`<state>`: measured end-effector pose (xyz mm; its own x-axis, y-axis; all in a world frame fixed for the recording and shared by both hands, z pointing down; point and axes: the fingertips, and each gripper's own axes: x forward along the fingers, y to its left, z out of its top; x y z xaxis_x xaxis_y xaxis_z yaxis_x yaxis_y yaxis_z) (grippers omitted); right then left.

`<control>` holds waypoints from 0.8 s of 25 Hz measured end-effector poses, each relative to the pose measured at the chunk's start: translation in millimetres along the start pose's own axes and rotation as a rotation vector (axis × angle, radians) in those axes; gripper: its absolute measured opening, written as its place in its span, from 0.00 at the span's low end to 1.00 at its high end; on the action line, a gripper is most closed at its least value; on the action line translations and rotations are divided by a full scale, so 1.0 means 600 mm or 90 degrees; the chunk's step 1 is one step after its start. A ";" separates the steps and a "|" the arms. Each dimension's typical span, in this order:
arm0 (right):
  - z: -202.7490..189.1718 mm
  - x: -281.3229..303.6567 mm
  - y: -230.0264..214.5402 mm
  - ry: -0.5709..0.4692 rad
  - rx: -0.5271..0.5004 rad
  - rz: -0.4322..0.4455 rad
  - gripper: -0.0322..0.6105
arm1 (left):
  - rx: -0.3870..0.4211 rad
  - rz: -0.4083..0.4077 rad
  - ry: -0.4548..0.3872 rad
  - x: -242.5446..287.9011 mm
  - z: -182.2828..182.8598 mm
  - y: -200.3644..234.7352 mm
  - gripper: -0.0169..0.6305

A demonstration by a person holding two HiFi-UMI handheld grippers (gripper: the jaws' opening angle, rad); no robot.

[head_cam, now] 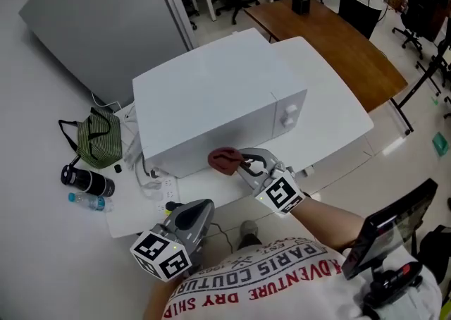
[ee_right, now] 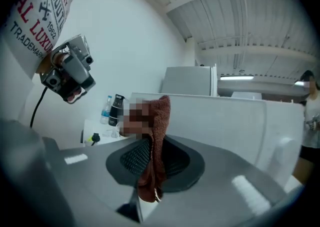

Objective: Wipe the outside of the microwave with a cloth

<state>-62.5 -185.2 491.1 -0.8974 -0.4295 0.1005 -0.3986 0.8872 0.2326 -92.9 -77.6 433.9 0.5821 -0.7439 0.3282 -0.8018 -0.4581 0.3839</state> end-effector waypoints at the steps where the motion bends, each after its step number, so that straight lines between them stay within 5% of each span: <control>1: 0.001 0.019 0.022 0.000 0.002 0.019 0.12 | -0.006 0.007 -0.004 -0.012 -0.003 0.011 0.04; 9: -0.012 0.178 0.192 0.012 -0.012 0.167 0.12 | -0.078 0.113 -0.038 -0.120 -0.048 0.104 0.04; 15: -0.052 0.239 0.230 0.044 -0.033 0.186 0.12 | -0.111 0.159 -0.042 -0.158 -0.072 0.142 0.04; 20: -0.076 0.235 0.195 0.064 -0.032 0.153 0.12 | -0.111 0.147 -0.048 -0.144 -0.065 0.162 0.04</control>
<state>-227.3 -149.5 576.9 -0.9411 -0.2238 0.2534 -0.1637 0.9574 0.2377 -215.8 -38.7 476.7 0.3696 -0.8559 0.3618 -0.8729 -0.1863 0.4509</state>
